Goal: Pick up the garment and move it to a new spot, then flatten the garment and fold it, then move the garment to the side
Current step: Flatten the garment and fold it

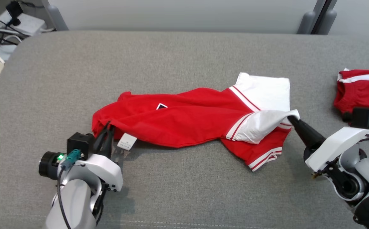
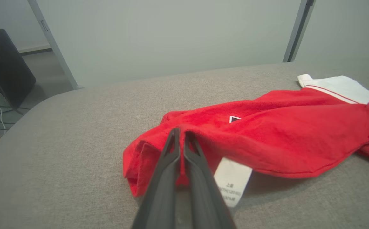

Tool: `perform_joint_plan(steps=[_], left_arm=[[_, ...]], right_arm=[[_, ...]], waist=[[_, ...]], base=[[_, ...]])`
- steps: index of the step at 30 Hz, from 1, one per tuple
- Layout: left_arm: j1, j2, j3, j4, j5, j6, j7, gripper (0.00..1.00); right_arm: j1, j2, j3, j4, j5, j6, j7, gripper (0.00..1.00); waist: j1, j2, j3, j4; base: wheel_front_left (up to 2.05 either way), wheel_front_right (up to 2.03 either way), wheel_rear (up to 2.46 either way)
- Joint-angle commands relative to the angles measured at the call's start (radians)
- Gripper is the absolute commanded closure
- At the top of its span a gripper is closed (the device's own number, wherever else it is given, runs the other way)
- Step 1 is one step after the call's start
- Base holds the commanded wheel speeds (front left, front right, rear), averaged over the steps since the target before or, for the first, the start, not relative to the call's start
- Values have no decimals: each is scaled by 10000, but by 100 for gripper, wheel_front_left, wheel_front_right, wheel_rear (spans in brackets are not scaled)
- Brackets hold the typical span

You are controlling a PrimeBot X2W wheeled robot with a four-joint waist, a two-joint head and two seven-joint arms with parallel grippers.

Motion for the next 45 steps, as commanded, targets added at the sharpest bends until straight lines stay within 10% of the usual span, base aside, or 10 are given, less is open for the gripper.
perform_joint_plan(steps=[1,9,11,24,40,45], left_arm=[[-246,241,242,-223,-28,-52,-59,100],[-337,-108,-165,-187,48,-68,-59,100],[-353,-140,-193,-206,47,-67,-59,100],[-91,-231,-73,-377,-30,-5,-59,100],[-134,-264,-322,-363,-158,-10,-59,100],[-103,-266,-393,-373,-235,3,-59,100]], right_arm=[[-8,-71,50,-66,-23,44,40,100],[-695,571,552,1490,-442,44,-205,97],[-906,586,737,2045,-785,44,-250,0],[-683,-889,1511,1603,-2197,44,-1468,0],[-883,-539,1990,1610,-2782,44,-1661,0],[-983,-452,2005,2024,-2865,44,-1748,24]], waist=[[0,0,247,-25],[0,0,687,103],[0,0,710,145],[0,0,610,-37],[0,0,785,176],[0,0,809,353]], base=[[0,0,0],[0,0,0],[0,0,0],[0,0,0],[0,0,0],[0,0,0]])
